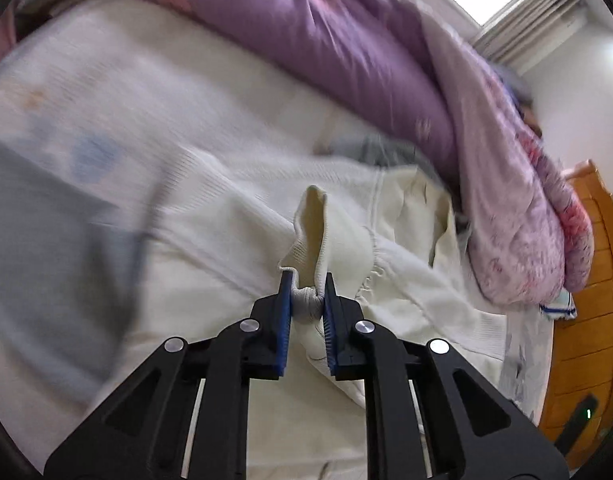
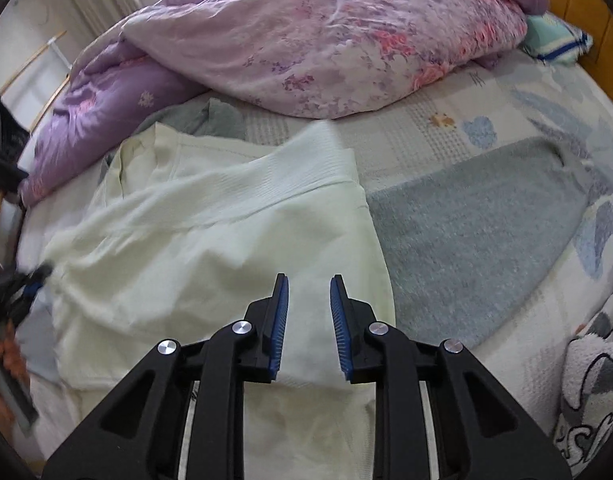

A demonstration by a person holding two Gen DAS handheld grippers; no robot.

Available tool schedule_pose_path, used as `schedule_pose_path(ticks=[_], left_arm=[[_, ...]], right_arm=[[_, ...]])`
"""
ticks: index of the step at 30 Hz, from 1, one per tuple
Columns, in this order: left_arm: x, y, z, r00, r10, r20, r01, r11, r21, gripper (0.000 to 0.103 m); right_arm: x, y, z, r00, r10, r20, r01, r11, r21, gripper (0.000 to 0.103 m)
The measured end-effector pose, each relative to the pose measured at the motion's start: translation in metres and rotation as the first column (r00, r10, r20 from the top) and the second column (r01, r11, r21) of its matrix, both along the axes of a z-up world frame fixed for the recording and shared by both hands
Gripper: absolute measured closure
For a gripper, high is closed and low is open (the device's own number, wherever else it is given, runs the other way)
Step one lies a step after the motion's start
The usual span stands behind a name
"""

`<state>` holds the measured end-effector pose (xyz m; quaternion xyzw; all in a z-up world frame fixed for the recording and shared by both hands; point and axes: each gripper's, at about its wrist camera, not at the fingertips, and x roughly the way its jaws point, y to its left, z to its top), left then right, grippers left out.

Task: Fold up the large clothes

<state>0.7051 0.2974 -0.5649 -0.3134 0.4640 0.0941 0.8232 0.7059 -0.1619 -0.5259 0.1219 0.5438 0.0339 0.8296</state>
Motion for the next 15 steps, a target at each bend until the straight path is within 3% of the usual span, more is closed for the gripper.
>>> schedule_pose_path(ticks=[3,5,7,12,15], left_arm=[[-0.042,0.022,0.007,0.998,0.054,-0.013,-0.054,0.999,0.005,0.089],[-0.068,0.033,-0.007,0.994,0.082,-0.070,-0.081,0.997,0.015,0.089],[-0.081,0.044,-0.027,0.985,0.121,-0.127,-0.125,0.992,-0.024,0.089],[-0.070,0.041,-0.060,0.978,0.050,-0.200,-0.048,0.999,0.015,0.087],[-0.060,0.040,-0.062,0.977,0.024,-0.211,-0.020,1.000,0.020,0.083]], right_arm=[[0.009,0.005,-0.003,0.999,0.024,-0.023,-0.022,0.998,0.059,0.082],[0.017,0.014,-0.011,0.997,0.049,-0.051,-0.046,0.997,0.059,0.082],[0.025,0.020,-0.028,0.992,0.060,-0.109,-0.055,0.997,0.054,0.082],[0.041,0.021,-0.077,0.969,0.034,-0.243,-0.028,0.999,0.026,0.082],[0.046,0.018,-0.085,0.964,0.029,-0.264,-0.018,0.999,0.045,0.082]])
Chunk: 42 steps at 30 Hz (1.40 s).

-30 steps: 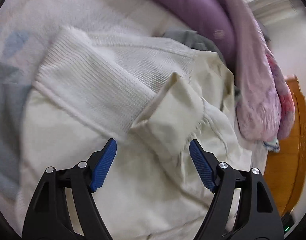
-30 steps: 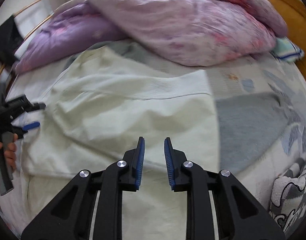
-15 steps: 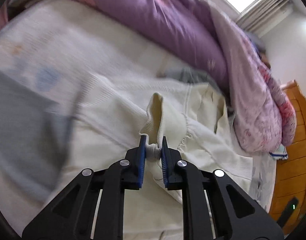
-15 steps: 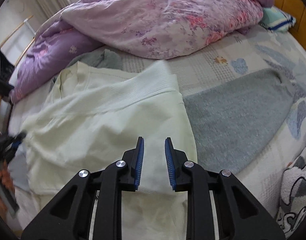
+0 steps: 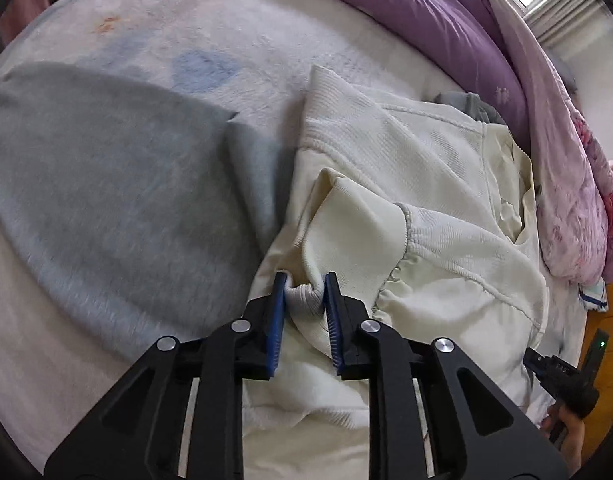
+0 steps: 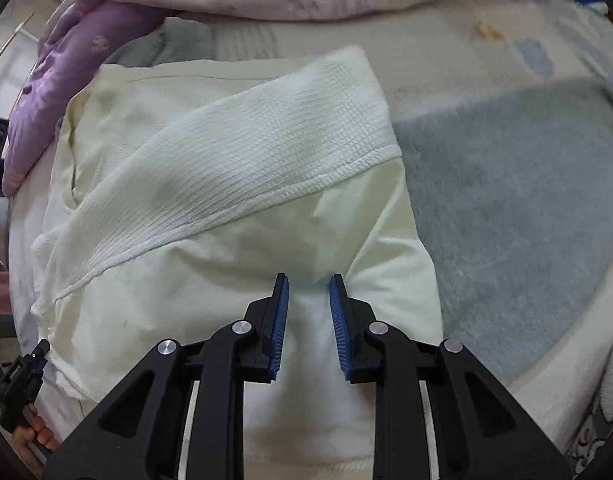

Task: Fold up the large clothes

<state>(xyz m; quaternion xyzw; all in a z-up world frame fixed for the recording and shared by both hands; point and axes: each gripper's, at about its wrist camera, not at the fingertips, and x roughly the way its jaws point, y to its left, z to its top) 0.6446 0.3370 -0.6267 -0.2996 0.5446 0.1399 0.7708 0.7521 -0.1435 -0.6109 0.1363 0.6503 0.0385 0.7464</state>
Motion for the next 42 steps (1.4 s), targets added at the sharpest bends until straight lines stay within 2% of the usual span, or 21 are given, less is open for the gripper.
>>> schedule_pose_path(ticks=[3,4,5,6,7,9,11,14,19,22,25,27,28,29,30,31,32,35,39,42], left_arm=[[-0.002,0.015,0.009,0.999,0.053,0.005,-0.052,0.997,-0.064,0.076],[-0.004,0.021,0.018,0.997,0.071,0.029,-0.069,0.995,-0.077,0.070],[-0.005,0.027,0.027,0.995,0.076,0.058,-0.072,0.995,-0.075,0.049],[-0.002,0.032,0.035,0.994,0.076,0.078,-0.072,0.996,-0.054,0.038],[0.003,0.036,0.039,0.993,0.067,0.094,-0.063,0.997,-0.043,0.032],[0.022,0.045,0.041,0.993,0.026,0.112,-0.023,0.999,-0.031,0.032],[0.049,0.057,0.034,0.996,-0.001,0.090,0.002,1.000,-0.017,0.032],[0.090,0.070,0.013,0.999,-0.039,0.030,0.039,0.999,-0.010,0.032],[0.137,0.077,-0.014,0.993,-0.101,-0.059,0.102,0.995,0.004,0.031],[0.150,0.079,-0.029,0.988,-0.113,-0.110,0.112,0.994,-0.011,0.031],[0.157,0.078,-0.034,0.985,-0.117,-0.125,0.118,0.993,0.002,0.031],[0.163,0.076,-0.034,0.983,-0.126,-0.136,0.128,0.992,0.010,0.031],[0.166,0.075,-0.034,0.980,-0.135,-0.146,0.139,0.990,0.021,0.036],[0.169,0.074,-0.033,0.977,-0.152,-0.153,0.158,0.987,0.032,0.051],[0.174,0.070,-0.032,0.971,-0.176,-0.164,0.186,0.981,0.052,0.058],[0.176,0.068,-0.030,0.968,-0.195,-0.159,0.205,0.977,0.051,0.079],[0.180,0.065,-0.027,0.965,-0.211,-0.156,0.220,0.974,0.049,0.089],[0.183,0.058,-0.017,0.959,-0.232,-0.161,0.249,0.963,0.098,0.093],[0.168,0.066,0.011,0.980,-0.185,-0.069,0.190,0.978,0.088,0.094],[0.148,0.069,0.040,0.983,-0.182,0.010,0.181,0.981,0.069,0.094]], right_arm=[[0.004,0.000,0.006,0.999,0.011,-0.031,-0.011,1.000,0.009,0.080],[0.006,-0.002,0.012,0.999,0.009,-0.036,-0.008,1.000,0.028,0.077],[0.008,-0.005,0.022,1.000,0.003,-0.018,-0.002,0.997,0.078,0.069],[0.011,-0.009,0.030,1.000,0.002,-0.001,-0.002,0.995,0.098,0.061],[0.016,-0.013,0.038,1.000,0.000,0.018,-0.002,0.995,0.100,0.059],[0.028,-0.020,0.046,0.999,-0.014,0.037,0.010,0.994,0.112,0.053],[0.048,-0.029,0.048,0.999,-0.033,0.034,0.030,0.994,0.103,0.052],[0.073,-0.039,0.042,0.998,-0.054,0.030,0.051,0.994,0.093,0.050],[0.116,-0.050,0.021,0.990,-0.134,-0.043,0.136,0.989,0.052,0.047],[0.131,-0.051,0.005,0.983,-0.158,-0.090,0.165,0.984,0.074,0.047],[0.139,-0.053,-0.012,0.972,-0.189,-0.142,0.204,0.974,0.097,0.047],[0.144,-0.057,-0.019,0.964,-0.223,-0.147,0.242,0.962,0.127,0.047],[0.148,-0.058,-0.023,0.959,-0.241,-0.150,0.261,0.955,0.137,0.047],[0.149,-0.059,-0.026,0.956,-0.247,-0.161,0.270,0.952,0.145,0.047],[0.150,-0.060,-0.031,0.948,-0.260,-0.181,0.290,0.943,0.163,0.048],[0.149,-0.061,-0.034,0.939,-0.282,-0.197,0.318,0.930,0.182,0.053],[0.148,-0.062,-0.035,0.938,-0.284,-0.200,0.321,0.929,0.186,0.072],[0.146,-0.059,-0.030,0.952,-0.260,-0.163,0.290,0.936,0.200,0.092],[0.133,-0.056,0.001,0.970,-0.236,-0.057,0.242,0.948,0.208,0.095],[0.120,-0.061,0.026,0.968,-0.249,0.002,0.239,0.932,0.273,0.095]])
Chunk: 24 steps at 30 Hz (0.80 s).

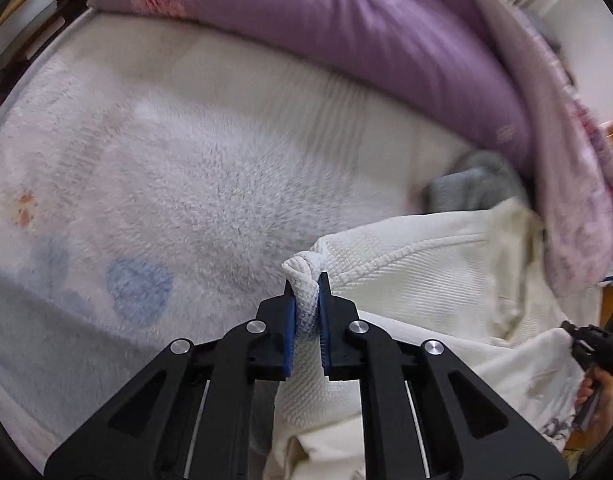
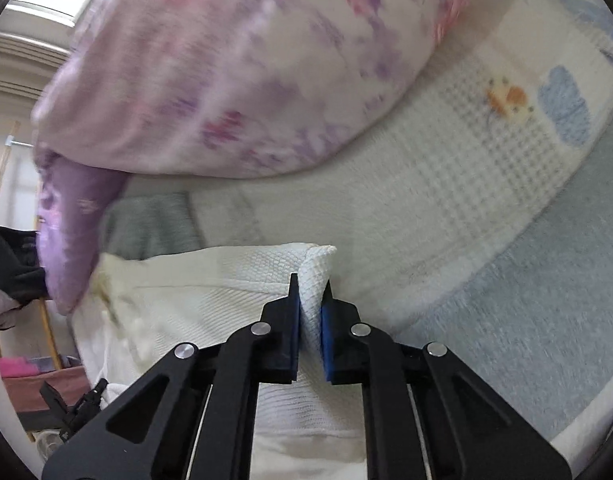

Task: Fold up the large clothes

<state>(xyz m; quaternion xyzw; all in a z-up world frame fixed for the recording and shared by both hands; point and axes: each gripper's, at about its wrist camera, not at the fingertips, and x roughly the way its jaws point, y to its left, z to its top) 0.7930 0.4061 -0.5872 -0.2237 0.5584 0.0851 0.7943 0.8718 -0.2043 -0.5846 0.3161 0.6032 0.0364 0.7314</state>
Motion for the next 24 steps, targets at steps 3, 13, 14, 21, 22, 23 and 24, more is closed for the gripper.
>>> schedule_pose_path(ticks=[3,13,14,21,22,23,24], left_arm=[[-0.022,-0.010,0.035,0.997,-0.022,0.079,0.024,1.000,-0.017,0.094],[-0.154,-0.055,0.117,0.980,-0.039,0.195,0.044,0.999,-0.023,0.094],[-0.169,-0.054,0.119,0.981,-0.029,0.194,0.035,0.999,-0.025,0.094],[-0.297,-0.055,0.093,0.993,0.095,0.072,-0.088,0.992,-0.095,0.094],[-0.311,-0.055,0.086,0.993,0.109,0.043,-0.104,0.990,-0.097,0.094],[-0.326,-0.057,0.078,0.992,0.122,0.014,-0.120,0.987,-0.103,0.093],[-0.343,-0.060,0.064,0.991,0.130,-0.023,-0.132,0.984,-0.118,0.092]], right_arm=[[-0.018,-0.002,0.029,0.998,0.011,0.060,-0.013,0.999,0.046,0.096],[-0.141,-0.024,0.130,0.971,0.070,0.228,-0.096,0.990,0.104,0.096],[-0.156,-0.030,0.134,0.971,0.067,0.229,-0.095,0.989,0.112,0.096],[-0.279,-0.052,0.133,0.985,0.101,0.143,-0.111,0.992,0.067,0.096],[-0.298,-0.054,0.122,0.989,0.114,0.098,-0.119,0.991,0.053,0.096],[-0.311,-0.056,0.113,0.991,0.119,0.065,-0.121,0.992,0.041,0.095],[-0.325,-0.057,0.101,0.992,0.124,0.022,-0.124,0.992,0.014,0.093]])
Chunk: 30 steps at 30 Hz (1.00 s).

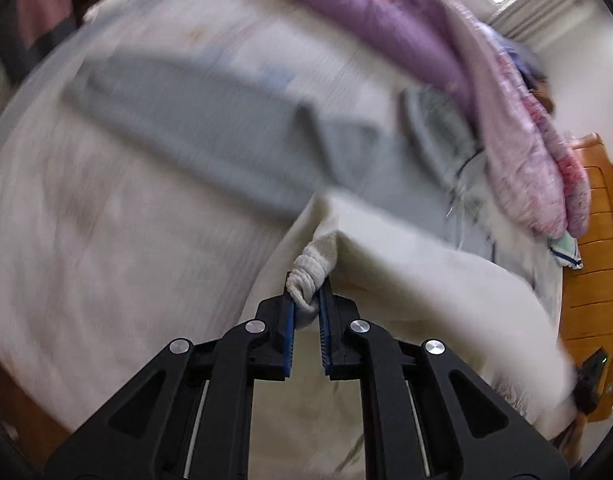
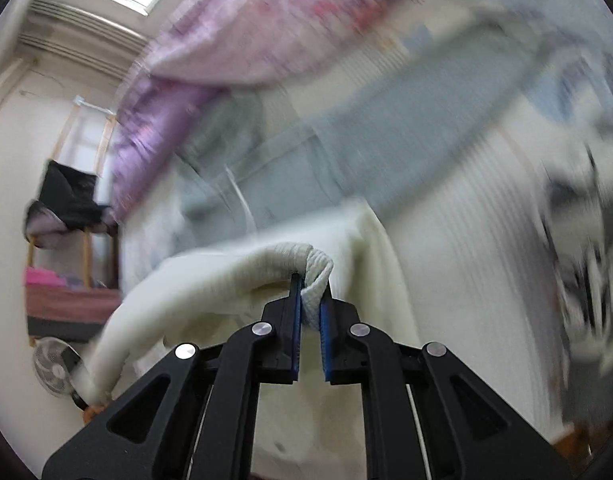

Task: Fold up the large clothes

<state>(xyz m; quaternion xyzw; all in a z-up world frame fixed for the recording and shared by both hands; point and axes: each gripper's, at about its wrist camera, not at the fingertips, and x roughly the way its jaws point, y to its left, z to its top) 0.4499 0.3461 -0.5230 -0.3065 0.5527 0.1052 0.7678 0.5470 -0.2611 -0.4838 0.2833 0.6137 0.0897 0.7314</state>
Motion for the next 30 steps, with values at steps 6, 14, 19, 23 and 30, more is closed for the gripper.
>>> schedule_pose_path(ticks=[6,14,19,23,30], left_arm=[[-0.066,-0.014,-0.066,0.972,0.077,-0.220,-0.083,0.996,-0.021,0.085],[-0.107,-0.028,-0.062,0.954,0.271,-0.128,-0.290,0.942,-0.170,0.054],[-0.093,-0.050,-0.076,0.950,0.286,-0.124,-0.308,0.922,-0.235,0.041],[-0.073,-0.059,-0.097,0.957,0.235,-0.169,-0.265,0.947,-0.182,0.059],[-0.080,-0.059,-0.082,0.967,0.153,-0.202,-0.173,0.981,-0.087,0.099]], right_arm=[[-0.063,0.001,-0.066,0.979,-0.014,-0.204,-0.017,0.989,-0.148,0.088],[-0.104,0.021,-0.066,0.967,-0.129,-0.219,0.141,0.989,0.039,0.059],[-0.095,0.050,-0.088,0.949,-0.171,-0.264,0.188,0.981,0.041,0.054],[-0.093,0.061,-0.109,0.931,-0.198,-0.308,0.239,0.966,0.101,0.058],[-0.097,0.074,-0.090,0.950,-0.098,-0.296,0.113,0.993,0.034,0.098]])
